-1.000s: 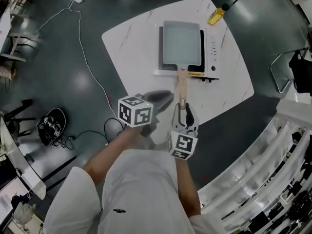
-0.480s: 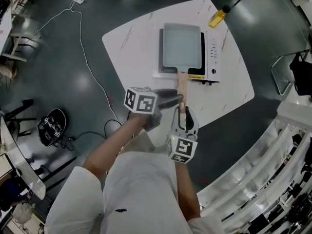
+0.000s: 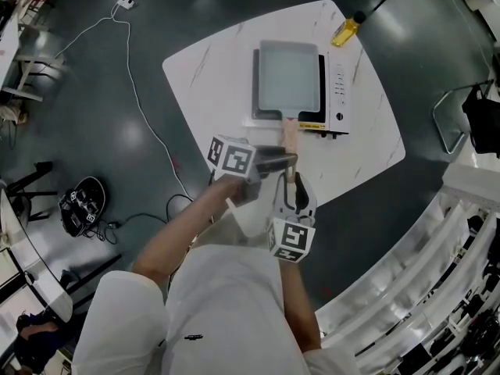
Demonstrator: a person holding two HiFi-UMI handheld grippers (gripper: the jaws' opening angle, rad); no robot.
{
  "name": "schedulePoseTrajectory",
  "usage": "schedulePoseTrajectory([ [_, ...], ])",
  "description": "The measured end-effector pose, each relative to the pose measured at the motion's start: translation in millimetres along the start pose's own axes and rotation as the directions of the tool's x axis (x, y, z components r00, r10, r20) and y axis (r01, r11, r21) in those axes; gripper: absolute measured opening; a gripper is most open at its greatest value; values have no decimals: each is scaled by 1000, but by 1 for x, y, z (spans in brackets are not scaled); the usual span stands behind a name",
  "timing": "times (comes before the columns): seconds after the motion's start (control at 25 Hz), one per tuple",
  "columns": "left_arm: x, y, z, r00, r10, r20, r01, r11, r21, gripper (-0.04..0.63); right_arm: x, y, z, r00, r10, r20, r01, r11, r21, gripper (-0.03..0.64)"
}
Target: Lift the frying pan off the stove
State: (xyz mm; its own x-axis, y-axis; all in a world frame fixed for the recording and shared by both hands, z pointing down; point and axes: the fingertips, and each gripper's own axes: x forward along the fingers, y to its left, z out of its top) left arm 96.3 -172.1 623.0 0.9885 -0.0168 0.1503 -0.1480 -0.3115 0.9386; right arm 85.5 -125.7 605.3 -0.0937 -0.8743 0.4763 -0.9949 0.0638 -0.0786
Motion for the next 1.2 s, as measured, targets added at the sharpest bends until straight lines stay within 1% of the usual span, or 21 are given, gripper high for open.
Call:
schedulePoseTrajectory([
  [0.12, 0, 2, 0, 1000, 19, 10, -19, 999, 30, 129, 1, -1, -1, 1000, 1, -1, -1, 1000, -4, 114],
  [0.2, -1, 1, 1, 1000, 0, 25, -1, 999, 51, 132, 1, -1, 0, 1000, 5, 2, -5, 1000, -9, 114],
  [0.28, -3, -1, 2, 999, -26, 44, 23, 998, 58, 132, 1, 1, 2, 1000, 16, 5, -16, 1000, -18, 114],
  [0.48, -1, -4, 3, 997, -36, 72, 31, 997, 65, 135, -1, -2, 5, 1000, 20, 9, -19, 999, -41, 114],
  [0.76, 0, -19, 4, 991, -72, 115, 66, 996, 58, 138, -12, -5, 17, 999, 36, 30, -31, 989, -147, 112],
  [0.84, -1, -22, 4, 990, -65, 128, 57, 996, 61, 140, -14, -5, 16, 999, 45, 31, -40, 988, -149, 112],
  [1.0, -3, -29, 1, 991, -36, 130, 24, 995, 92, 143, -23, -3, 21, 997, 54, 45, -47, 988, -144, 112],
  [1.2, -11, -57, 1, 986, -26, 162, 8, 993, 115, 143, -43, 2, 41, 993, 89, 79, -78, 988, -134, 112],
])
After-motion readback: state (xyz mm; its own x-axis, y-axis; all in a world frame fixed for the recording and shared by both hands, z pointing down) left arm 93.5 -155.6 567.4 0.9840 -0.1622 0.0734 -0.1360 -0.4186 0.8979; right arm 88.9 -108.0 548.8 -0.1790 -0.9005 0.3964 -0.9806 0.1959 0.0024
